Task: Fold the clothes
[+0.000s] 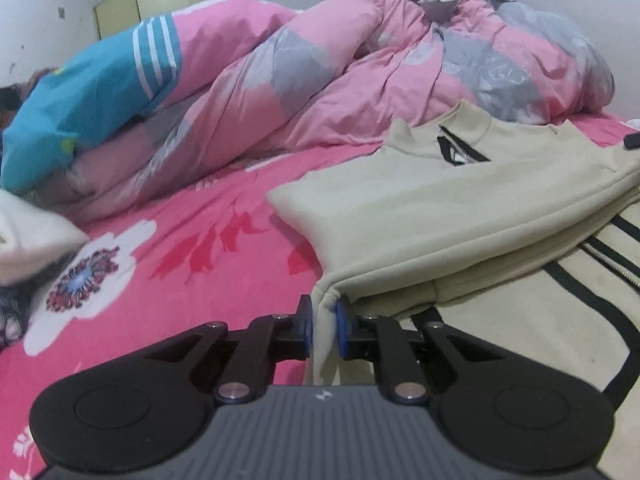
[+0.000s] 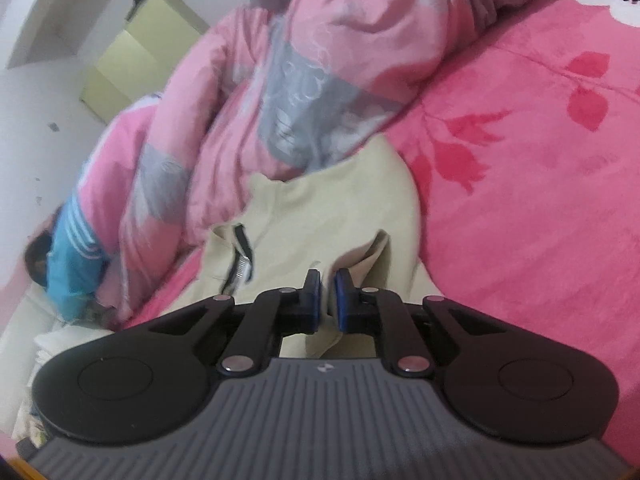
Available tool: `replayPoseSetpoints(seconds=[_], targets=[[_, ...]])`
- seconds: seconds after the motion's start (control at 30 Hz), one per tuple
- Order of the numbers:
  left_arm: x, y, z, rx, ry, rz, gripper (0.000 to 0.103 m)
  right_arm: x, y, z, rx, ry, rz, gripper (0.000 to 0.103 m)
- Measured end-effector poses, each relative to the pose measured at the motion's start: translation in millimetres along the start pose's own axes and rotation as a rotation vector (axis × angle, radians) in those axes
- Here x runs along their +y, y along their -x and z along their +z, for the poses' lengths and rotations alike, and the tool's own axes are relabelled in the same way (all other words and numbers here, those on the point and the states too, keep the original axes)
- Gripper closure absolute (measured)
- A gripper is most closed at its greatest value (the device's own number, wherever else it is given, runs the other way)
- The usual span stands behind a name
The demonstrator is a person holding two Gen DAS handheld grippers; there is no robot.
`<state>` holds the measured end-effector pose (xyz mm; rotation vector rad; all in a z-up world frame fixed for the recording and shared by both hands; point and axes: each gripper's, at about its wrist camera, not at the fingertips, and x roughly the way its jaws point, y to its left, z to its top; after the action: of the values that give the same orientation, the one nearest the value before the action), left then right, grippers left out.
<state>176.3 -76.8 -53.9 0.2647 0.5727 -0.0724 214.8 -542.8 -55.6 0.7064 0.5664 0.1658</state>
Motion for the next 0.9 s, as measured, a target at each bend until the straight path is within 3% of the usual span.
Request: replayPoseSetpoints(seconds=[0.03, 0.13, 0.17, 0.27, 0.43, 0.63, 0.73, 0.8, 0.9], targets=[[0, -2, -1, 0.01, 0.001, -0.001, 0.089, -1, 1, -1, -0.005, 0.003, 0.007, 0.096], [-1, 0, -3, 0.028, -0.029, 0.005, 0.081, -13, -9, -9, 0.069, 0.017, -0.09, 0.095], [0, 2, -4, 0.036, -0.04, 0.001, 0.076, -18, -5, -10, 0.065, -0.018, -0.075, 0.095], [8, 14, -8, 0.03, -0.041, -0.02, 0.075, -30, 10, -8, 0.027, -0.109, -0.039, 0.09], [21, 50, -8, -0.058, -0.03, -0.025, 0.075, 7, 34, 6, -0.061, 0.051, -0.06, 0.088], [-6, 37, 31, -0.117, -0.035, -0.078, 0.075, 67, 2, -9, 0.007, 0.316, -0.008, 0.089], [-22, 6, 40, -0.071, -0.012, -0.117, 0.076, 61, -32, -27, 0.094, 0.352, -0.069, 0.091], [-29, -17, 32, 0.014, -0.025, -0.103, 0.08, 52, -50, -39, 0.135, 0.382, -0.127, 0.097], [-25, -19, 21, -0.001, 0.012, -0.124, 0.081, 65, -41, -28, 0.147, 0.331, -0.171, 0.091]])
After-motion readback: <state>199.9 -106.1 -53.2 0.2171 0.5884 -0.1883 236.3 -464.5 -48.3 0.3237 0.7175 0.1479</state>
